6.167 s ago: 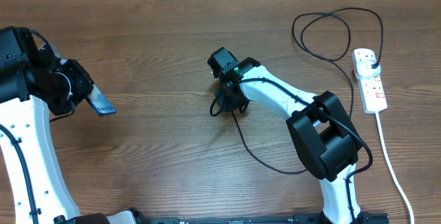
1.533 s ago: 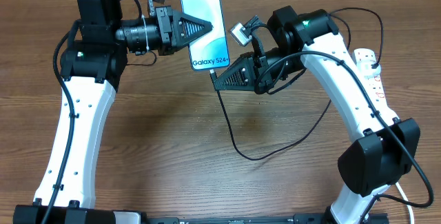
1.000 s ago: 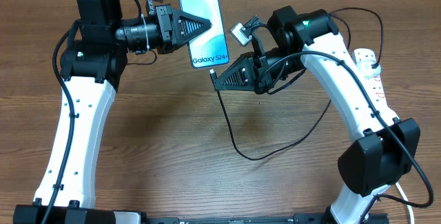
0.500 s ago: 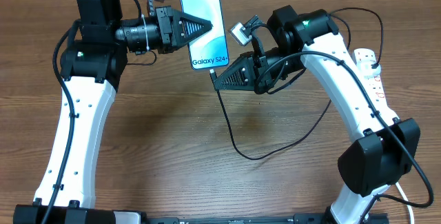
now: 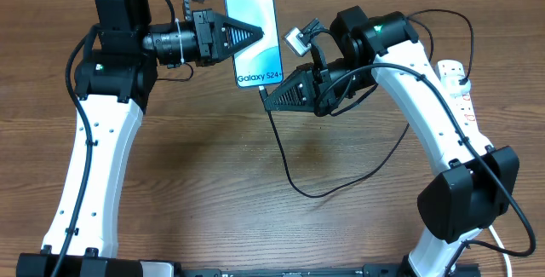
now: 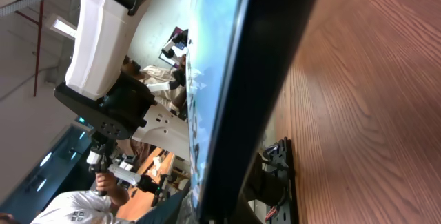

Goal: Plug charger to phone and switch on socket

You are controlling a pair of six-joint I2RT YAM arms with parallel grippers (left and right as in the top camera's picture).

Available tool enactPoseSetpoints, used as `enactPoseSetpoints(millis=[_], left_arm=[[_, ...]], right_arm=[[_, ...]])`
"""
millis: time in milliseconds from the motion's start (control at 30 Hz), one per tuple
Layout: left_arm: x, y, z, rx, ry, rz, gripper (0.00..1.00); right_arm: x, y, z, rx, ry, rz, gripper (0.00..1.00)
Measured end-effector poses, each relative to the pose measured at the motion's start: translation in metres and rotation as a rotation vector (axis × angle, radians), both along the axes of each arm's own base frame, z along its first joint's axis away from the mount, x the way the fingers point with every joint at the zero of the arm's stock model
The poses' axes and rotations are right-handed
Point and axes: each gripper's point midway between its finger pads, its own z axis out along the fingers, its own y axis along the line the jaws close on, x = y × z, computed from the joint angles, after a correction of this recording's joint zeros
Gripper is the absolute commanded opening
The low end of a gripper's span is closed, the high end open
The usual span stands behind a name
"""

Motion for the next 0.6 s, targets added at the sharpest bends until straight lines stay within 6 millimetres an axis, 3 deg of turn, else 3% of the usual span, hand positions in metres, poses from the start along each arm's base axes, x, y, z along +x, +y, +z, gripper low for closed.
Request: enactPoseSetpoints(millis=[600], left_arm=[[0.006, 0.0019, -0.0017, 0.029, -0.056, 0.025, 0.04]], right_arm=[[0.0003, -0.0002, 0.0, 0.0, 0.0, -0.001, 0.04]])
